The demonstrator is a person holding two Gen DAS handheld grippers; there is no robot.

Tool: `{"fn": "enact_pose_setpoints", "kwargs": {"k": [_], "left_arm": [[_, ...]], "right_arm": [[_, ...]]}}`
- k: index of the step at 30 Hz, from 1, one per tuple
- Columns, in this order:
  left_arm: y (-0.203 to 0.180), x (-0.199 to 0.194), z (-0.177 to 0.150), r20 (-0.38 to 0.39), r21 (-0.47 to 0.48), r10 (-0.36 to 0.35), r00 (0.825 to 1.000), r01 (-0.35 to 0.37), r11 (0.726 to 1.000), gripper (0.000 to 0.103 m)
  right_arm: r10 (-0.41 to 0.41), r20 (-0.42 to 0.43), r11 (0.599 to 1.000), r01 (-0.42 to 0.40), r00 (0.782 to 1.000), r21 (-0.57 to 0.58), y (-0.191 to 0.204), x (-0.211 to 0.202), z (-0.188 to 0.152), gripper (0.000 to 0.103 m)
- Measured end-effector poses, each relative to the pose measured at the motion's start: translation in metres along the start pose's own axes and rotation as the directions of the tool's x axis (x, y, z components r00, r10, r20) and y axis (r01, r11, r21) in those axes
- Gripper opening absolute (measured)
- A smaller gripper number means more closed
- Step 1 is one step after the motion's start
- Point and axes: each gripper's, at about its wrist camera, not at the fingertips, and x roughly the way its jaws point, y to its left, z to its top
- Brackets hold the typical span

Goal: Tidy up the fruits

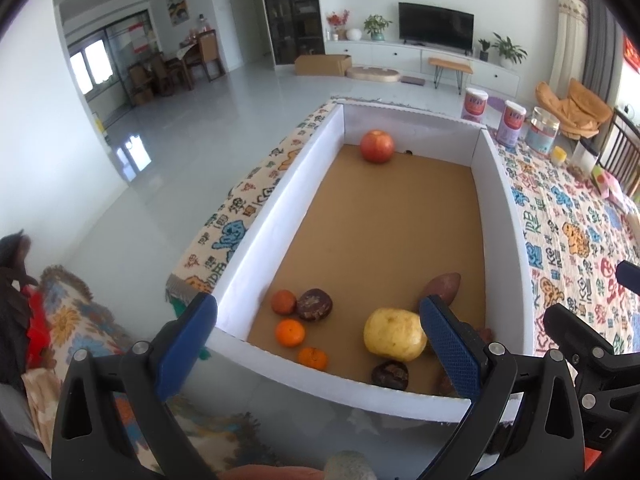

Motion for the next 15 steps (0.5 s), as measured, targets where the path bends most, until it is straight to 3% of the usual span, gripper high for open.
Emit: {"fn": "enact_pose_setpoints", "kwargs": {"k": [15], "left_arm": [[-0.0007, 0.0058, -0.0016, -0.025, 0.007, -0.031, 0.999, 0.031, 0.999, 0.102]], "right_arm": [[0.005, -0.026, 1.0, -0.005, 1.0, 0.0, 0.0015, 0.0074, -0.0009, 0.103]]}}
